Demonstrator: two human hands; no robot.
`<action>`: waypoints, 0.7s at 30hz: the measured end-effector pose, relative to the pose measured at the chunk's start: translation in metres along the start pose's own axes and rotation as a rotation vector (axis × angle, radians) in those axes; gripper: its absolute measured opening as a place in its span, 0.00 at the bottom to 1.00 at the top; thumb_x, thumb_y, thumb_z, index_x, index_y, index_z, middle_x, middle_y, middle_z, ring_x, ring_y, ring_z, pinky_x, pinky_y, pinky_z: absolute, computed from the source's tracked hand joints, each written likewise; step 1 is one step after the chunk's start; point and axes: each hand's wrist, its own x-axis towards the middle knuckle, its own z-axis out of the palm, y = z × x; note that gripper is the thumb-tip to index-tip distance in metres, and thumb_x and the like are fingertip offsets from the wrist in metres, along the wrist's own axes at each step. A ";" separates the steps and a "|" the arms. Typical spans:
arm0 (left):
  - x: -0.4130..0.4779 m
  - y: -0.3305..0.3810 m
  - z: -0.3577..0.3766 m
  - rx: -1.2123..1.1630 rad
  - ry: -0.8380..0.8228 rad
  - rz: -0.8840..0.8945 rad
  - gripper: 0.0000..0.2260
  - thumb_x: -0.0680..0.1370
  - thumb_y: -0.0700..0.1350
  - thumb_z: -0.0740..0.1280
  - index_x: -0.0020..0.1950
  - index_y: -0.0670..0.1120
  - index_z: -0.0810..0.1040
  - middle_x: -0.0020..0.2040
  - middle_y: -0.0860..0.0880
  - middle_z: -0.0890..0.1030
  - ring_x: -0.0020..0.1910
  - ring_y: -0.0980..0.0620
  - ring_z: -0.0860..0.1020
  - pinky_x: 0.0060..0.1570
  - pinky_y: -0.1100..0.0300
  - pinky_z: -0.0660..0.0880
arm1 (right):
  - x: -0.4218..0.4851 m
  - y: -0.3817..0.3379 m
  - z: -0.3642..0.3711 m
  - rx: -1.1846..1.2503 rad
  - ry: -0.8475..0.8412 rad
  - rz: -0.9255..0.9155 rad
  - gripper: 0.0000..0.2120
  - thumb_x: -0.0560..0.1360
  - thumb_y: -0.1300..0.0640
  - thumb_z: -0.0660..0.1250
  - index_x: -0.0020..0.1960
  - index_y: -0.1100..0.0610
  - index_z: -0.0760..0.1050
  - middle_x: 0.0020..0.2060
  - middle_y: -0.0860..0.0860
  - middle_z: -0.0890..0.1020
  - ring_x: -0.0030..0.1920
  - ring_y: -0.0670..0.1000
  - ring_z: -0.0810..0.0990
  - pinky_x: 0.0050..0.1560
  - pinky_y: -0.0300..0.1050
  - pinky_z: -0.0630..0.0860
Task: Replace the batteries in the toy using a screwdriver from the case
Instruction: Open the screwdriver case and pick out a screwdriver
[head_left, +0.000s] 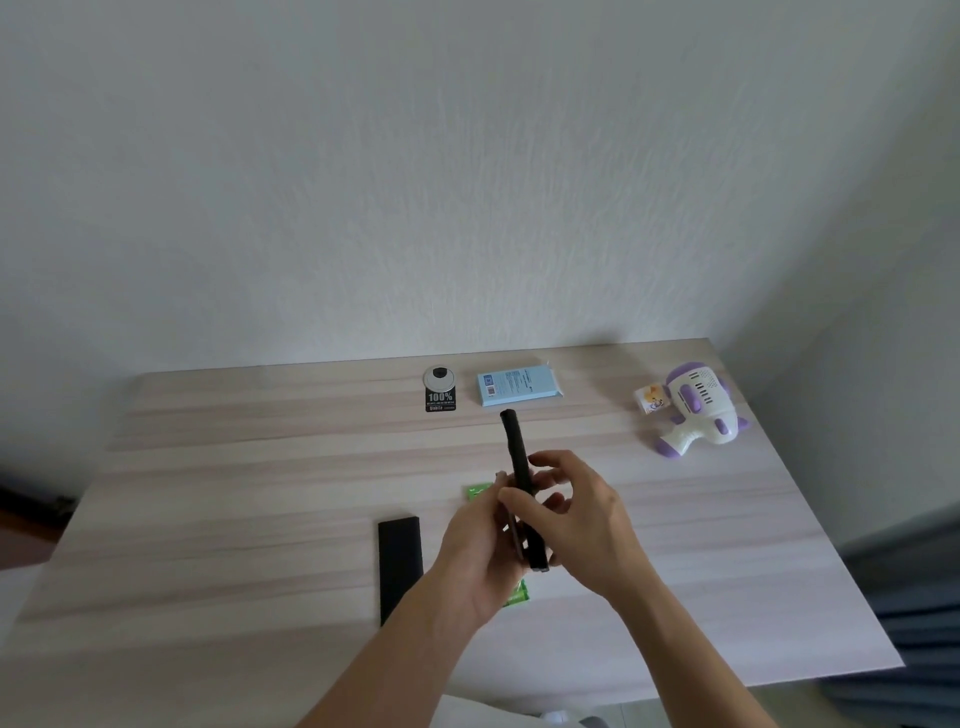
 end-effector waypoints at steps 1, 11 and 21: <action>0.000 0.000 -0.001 0.011 -0.001 0.009 0.19 0.85 0.50 0.58 0.58 0.41 0.84 0.54 0.42 0.85 0.52 0.45 0.84 0.51 0.46 0.77 | 0.001 -0.001 -0.002 0.032 0.011 0.010 0.16 0.70 0.45 0.74 0.56 0.46 0.77 0.46 0.44 0.82 0.36 0.45 0.83 0.36 0.43 0.81; -0.007 0.010 -0.011 -0.032 -0.063 0.038 0.16 0.80 0.47 0.66 0.65 0.41 0.79 0.62 0.38 0.81 0.59 0.41 0.81 0.54 0.46 0.80 | 0.005 0.007 -0.012 0.427 0.009 0.190 0.05 0.77 0.60 0.71 0.52 0.56 0.82 0.46 0.55 0.85 0.44 0.54 0.87 0.41 0.54 0.85; -0.013 0.008 -0.017 0.030 -0.018 0.174 0.13 0.80 0.41 0.66 0.64 0.42 0.79 0.56 0.40 0.84 0.54 0.42 0.84 0.47 0.47 0.81 | 0.006 0.008 -0.005 -0.199 0.235 -0.315 0.05 0.75 0.55 0.72 0.51 0.48 0.80 0.43 0.42 0.79 0.36 0.45 0.80 0.36 0.39 0.77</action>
